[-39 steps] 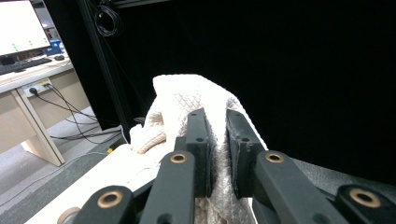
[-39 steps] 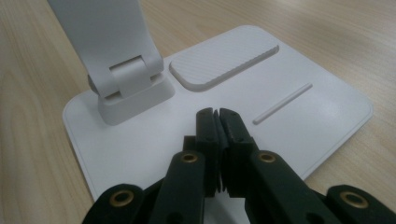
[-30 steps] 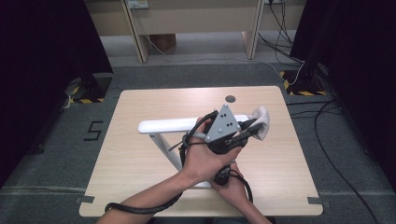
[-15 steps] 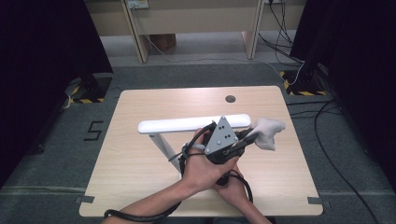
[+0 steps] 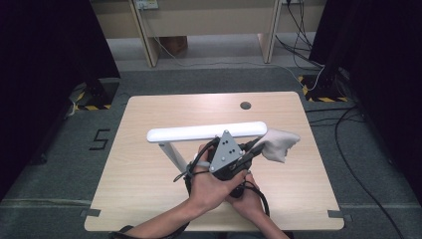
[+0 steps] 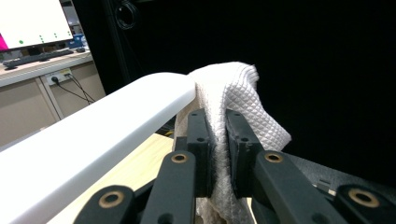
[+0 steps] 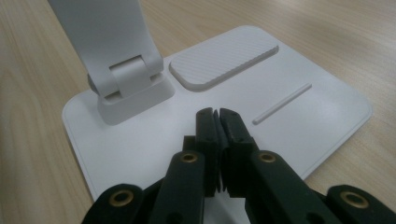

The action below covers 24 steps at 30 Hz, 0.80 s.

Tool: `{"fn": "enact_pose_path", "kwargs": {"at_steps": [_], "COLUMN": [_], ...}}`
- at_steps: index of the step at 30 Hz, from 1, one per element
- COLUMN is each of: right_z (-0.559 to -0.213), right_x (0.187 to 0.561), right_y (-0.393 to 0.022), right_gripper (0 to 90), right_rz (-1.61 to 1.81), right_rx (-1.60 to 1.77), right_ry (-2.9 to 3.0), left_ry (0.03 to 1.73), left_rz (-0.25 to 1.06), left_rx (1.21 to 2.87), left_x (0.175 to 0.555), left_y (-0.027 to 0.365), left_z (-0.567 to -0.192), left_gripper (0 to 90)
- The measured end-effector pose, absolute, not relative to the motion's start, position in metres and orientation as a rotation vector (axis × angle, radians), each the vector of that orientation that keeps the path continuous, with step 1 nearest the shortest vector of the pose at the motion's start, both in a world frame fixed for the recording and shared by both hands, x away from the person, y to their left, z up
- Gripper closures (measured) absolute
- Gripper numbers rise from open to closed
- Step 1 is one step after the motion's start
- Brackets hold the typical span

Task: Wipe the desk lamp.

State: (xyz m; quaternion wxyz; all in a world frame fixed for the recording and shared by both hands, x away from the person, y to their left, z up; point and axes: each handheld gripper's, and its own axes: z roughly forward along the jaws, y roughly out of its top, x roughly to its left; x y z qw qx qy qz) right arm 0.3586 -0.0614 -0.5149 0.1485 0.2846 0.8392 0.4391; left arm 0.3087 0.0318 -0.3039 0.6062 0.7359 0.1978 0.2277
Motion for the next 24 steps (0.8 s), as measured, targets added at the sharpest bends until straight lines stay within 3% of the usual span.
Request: {"fn": "enact_pose_path", "kwargs": {"at_steps": [24], "right_z": [-0.515], "right_x": [0.359], "right_y": [-0.062], "right_gripper": [87.1], "right_rz": [1.264], "right_rx": [0.824], "right_ry": [2.414], "left_ry": [0.560], "left_rz": [0.527], "left_rx": [1.624], "left_x": [0.313], "left_y": [0.053], "left_z": [-0.316], "left_gripper": [81.8]}}
